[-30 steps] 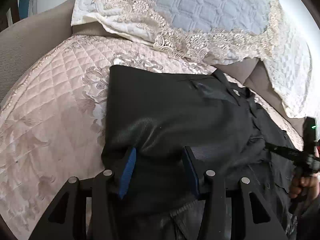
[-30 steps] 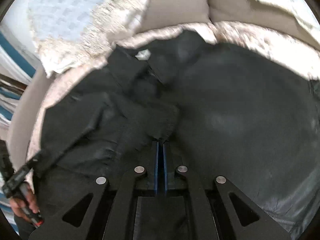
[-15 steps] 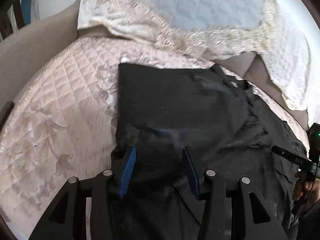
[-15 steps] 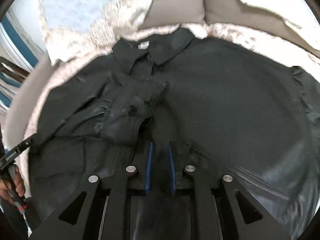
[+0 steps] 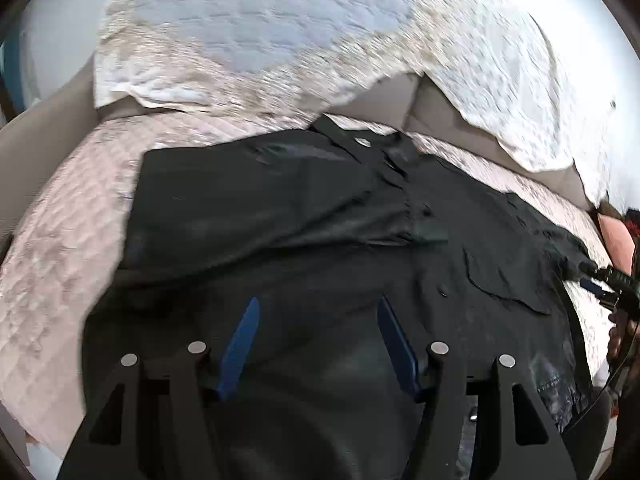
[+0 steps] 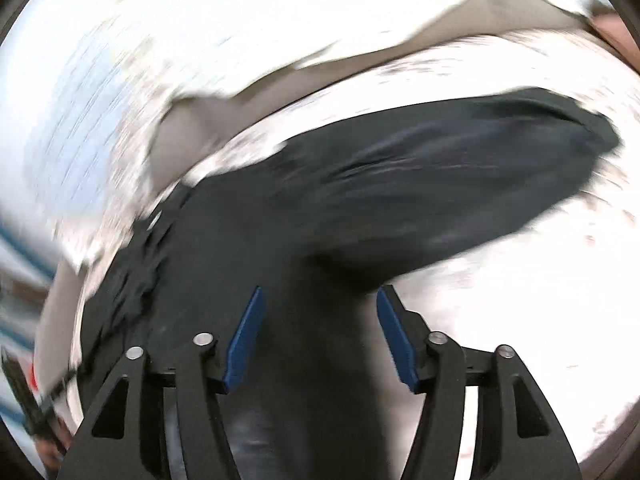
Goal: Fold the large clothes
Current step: 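Grasp the other sleeve cuff with the right gripper and lift it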
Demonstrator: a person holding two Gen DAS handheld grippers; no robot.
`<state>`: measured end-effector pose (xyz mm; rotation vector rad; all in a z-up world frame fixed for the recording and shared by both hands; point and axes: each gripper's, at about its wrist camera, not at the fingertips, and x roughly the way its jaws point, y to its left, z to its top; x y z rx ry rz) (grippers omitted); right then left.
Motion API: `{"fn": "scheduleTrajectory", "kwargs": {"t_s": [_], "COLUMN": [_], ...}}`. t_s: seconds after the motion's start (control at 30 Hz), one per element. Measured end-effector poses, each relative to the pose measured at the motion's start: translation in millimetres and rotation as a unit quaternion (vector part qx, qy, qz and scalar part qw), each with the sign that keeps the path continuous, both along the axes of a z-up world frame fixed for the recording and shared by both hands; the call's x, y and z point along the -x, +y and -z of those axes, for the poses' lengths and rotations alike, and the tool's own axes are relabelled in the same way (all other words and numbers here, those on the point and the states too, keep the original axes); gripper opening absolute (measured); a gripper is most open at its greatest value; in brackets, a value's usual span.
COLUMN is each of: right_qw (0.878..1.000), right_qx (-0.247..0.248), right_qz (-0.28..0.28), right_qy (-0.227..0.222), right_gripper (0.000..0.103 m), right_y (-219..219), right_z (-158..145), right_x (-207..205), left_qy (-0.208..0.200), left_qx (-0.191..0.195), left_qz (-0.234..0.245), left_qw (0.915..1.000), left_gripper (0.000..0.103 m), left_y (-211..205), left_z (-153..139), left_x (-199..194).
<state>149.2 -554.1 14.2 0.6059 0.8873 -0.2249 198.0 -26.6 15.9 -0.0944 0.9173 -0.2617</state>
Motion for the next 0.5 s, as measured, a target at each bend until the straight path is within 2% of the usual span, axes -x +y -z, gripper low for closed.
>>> {"fn": "scheduleTrajectory", "kwargs": {"t_s": [0.27, 0.37, 0.5], "right_qw": [0.991, 0.987, 0.983], "right_qx": [-0.011, -0.020, -0.041], "right_qz": [0.132, 0.159, 0.181], "right_qy": [0.008, 0.012, -0.004], "right_gripper": [0.065, 0.065, 0.065], "right_y": [-103.1, -131.4, -164.2], "right_z": [19.5, 29.9, 38.3], "right_x": [20.0, 16.5, 5.9], "left_qy": [0.027, 0.031, 0.047], "left_qx": [-0.013, -0.020, -0.025], "left_qz": [0.012, 0.006, 0.000], "left_qw": [0.9995, 0.9993, 0.9986], "left_gripper": [0.064, 0.064, 0.064], "left_y": [-29.4, -31.7, -35.4], "left_z": [15.6, 19.7, 30.1], "left_x": [-3.6, -5.0, -9.7]}}
